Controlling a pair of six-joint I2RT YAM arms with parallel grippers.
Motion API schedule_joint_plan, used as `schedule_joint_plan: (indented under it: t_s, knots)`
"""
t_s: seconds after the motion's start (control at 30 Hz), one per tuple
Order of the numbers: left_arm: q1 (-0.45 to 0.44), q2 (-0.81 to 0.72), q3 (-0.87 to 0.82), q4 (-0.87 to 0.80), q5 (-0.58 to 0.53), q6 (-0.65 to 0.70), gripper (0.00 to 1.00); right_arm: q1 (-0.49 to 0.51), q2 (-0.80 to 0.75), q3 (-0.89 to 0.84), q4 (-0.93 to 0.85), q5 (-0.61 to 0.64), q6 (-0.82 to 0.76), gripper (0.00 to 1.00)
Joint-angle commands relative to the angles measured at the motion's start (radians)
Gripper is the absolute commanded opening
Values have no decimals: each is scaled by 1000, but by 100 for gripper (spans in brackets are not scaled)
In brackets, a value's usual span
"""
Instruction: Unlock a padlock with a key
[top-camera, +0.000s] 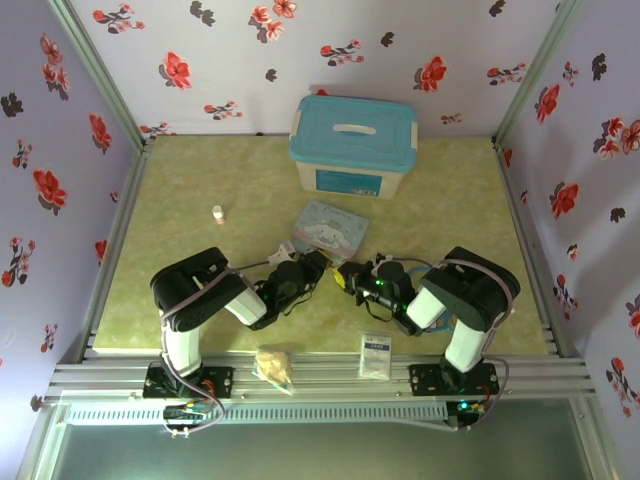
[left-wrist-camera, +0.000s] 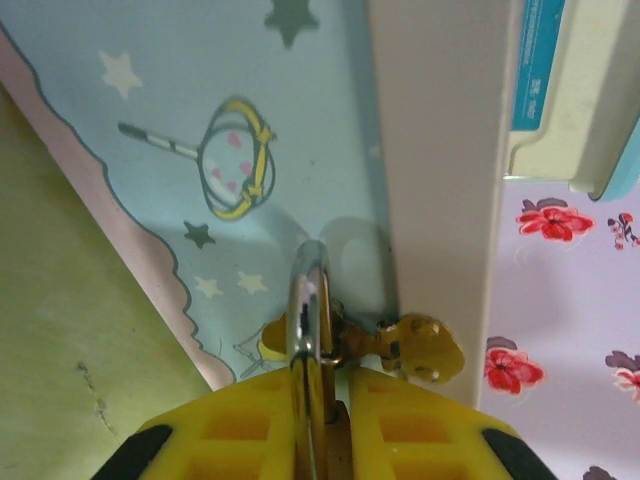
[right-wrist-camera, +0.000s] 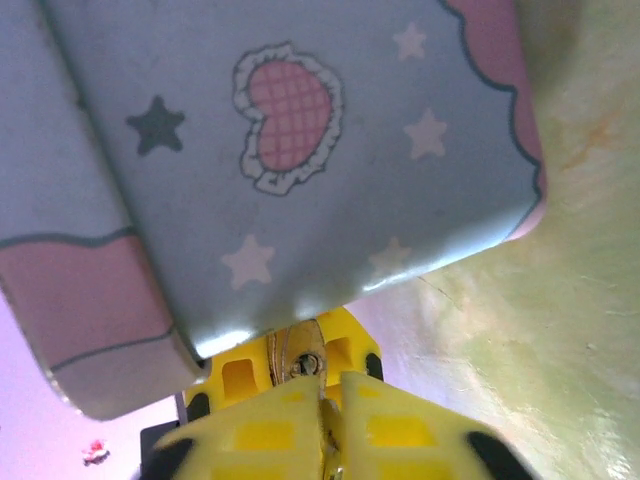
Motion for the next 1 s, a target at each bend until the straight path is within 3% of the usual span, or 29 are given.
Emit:
schedule_joint_plan:
  t_s: [0.0,0.37,0.57,0.7,0.8,0.97]
  knots:
    - [-57,-5,36,105,134,9,0,12,-18,39,90,-48,-57,21]
    - [-45,17,9,119,100,13,0,-3,-54,-31,88,-31,-83,25]
    - [-28,-5,3,118,98,28,0,-7,-104,-78,16,-24,-115,33]
    - [-23,-1,-1,121,96,20,0,-7,-152,-87,-46,-27,-138,33]
    - [-22,-2,-6,121,95,20,0,-7,-205,-87,-120,-27,-160,32]
    - [-15,-18,-13,129,91,25,0,-7,-368,-82,-409,-12,-241,32]
